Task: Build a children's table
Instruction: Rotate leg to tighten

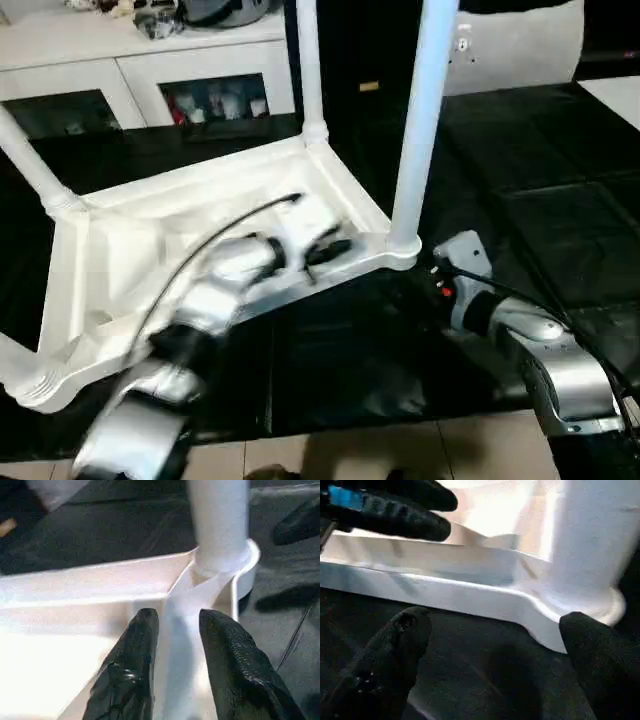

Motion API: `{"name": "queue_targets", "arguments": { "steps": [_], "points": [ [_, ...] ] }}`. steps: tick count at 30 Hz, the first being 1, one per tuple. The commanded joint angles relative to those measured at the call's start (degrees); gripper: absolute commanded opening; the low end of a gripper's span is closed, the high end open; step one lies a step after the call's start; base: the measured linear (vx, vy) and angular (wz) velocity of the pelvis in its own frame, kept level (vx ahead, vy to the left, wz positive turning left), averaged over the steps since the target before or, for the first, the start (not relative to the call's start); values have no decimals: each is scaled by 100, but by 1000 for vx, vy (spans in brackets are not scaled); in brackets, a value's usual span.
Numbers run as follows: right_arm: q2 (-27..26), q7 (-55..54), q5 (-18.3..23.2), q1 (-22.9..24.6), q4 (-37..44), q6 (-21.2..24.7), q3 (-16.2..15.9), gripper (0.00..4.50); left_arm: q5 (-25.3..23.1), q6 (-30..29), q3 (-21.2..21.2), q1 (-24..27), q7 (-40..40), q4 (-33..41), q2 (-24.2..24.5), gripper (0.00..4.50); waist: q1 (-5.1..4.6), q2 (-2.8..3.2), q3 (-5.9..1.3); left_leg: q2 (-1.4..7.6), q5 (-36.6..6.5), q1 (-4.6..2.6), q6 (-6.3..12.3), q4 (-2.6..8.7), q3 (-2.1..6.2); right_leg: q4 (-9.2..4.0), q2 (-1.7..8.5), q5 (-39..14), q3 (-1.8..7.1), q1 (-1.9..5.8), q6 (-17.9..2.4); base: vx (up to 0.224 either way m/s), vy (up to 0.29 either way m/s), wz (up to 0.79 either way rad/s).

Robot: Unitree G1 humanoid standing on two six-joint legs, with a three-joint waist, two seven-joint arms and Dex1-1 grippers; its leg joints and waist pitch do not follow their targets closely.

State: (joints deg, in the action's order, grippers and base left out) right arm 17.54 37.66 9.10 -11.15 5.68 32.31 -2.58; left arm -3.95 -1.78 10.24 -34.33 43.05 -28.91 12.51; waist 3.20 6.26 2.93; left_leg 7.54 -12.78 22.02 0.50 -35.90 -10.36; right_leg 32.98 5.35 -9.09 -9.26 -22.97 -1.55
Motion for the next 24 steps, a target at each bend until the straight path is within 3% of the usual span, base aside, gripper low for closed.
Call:
{"name": "queue_targets", "arguments": {
  "steps": [1, 3, 4, 5, 6, 7, 8, 9, 11, 13, 15, 17, 24],
  "points": [
    [-32, 186, 241, -57, 299, 198, -130, 450, 157, -237, -128, 211, 166, 581, 202, 190, 19, -128, -380, 666, -1035, -69, 378, 479, 338, -454, 618, -1941, 488, 324, -613, 0, 0, 0],
    [-34, 263, 345, -81, 387, 292, -187, 450, 234, -420, -194, 417, 246, 992, 350, 194, 18, -111, -376, 700, -1053, -67, 331, 505, 357, -431, 606, -1913, 497, 313, -609, 0, 0, 0],
    [-69, 170, 356, -124, 401, 460, -199, 450, 218, -583, -221, 552, 265, 1314, 463, 206, 28, -143, -387, 688, -1033, -75, 294, 500, 360, -409, 614, -1868, 500, 320, -609, 0, 0, 0],
    [-130, 59, 342, -195, 388, 549, -254, 450, 260, -1061, -307, 818, 232, 1995, 616, 231, 18, -134, -388, 726, -926, -76, 232, 519, 370, -349, 616, -1649, 524, 316, -715, 0, 0, 0],
    [-130, 59, 342, -195, 388, 549, -254, 450, 260, -1061, -307, 818, 232, 1995, 616, 234, 28, -116, -395, 736, -866, -68, 205, 520, 383, -318, 632, -1541, 529, 327, -765, 0, 0, 0],
    [-208, 23, 354, -258, 376, 601, -285, 450, 326, -1370, -370, 1004, 222, 2446, 717, 234, 14, -123, -376, 700, -918, -79, 189, 514, 350, -351, 603, -1571, 530, 302, -776, 0, 0, 0],
    [-244, 27, 369, -287, 377, 637, -298, 450, 353, -1472, -389, 1078, 227, 2616, 764, 241, 18, -120, -382, 686, -904, -64, 166, 509, 350, -330, 627, -1535, 539, 322, -835, 0, 0, 0],
    [-244, 27, 369, -287, 377, 637, -298, 450, 353, -1472, -389, 1078, 227, 2616, 764, 271, 23, -119, -372, 670, -938, -65, 174, 507, 337, -353, 618, -1600, 537, 308, -824, 0, 0, 0],
    [-336, 71, 381, -442, 378, 561, -494, 450, 393, -1882, -464, 1470, 337, 3281, 1084, 278, 58, -95, -370, 674, -1062, -109, 99, 515, 337, -373, 608, -1767, 537, 294, -758, 0, 0, 0],
    [-367, 104, 370, -510, 331, 489, -566, 450, 366, -1949, -487, 1615, 392, 3456, 1219, 281, 9, -102, -359, 672, -1125, -64, 78, 540, 362, -343, 585, -1744, 533, 307, -721, 0, 0, 0],
    [-446, 14, 323, -629, 222, 421, -589, 450, 361, -2143, -517, 1795, 426, 3733, 1397, 311, -15, -101, -364, 659, -1190, -94, 26, 533, 353, -347, 588, -1770, 544, 289, -719, 0, 0, 0],
    [-606, 66, 529, -814, 136, 564, -530, 450, 387, -2346, -626, 1901, 411, 3929, 1513, 323, -11, -85, -356, 646, -1245, -99, 0, 539, 351, -357, 584, -1846, 548, 291, -737, 0, 0, 0],
    [-798, 102, 471, -1097, -151, 115, -686, 450, 404, -2659, -589, 1998, 283, 4177, 1674, 367, 10, -84, -364, 656, -1311, -114, -130, 561, 358, -329, 564, -1652, 562, 280, -724, 0, 0, 0]
  ]
}}
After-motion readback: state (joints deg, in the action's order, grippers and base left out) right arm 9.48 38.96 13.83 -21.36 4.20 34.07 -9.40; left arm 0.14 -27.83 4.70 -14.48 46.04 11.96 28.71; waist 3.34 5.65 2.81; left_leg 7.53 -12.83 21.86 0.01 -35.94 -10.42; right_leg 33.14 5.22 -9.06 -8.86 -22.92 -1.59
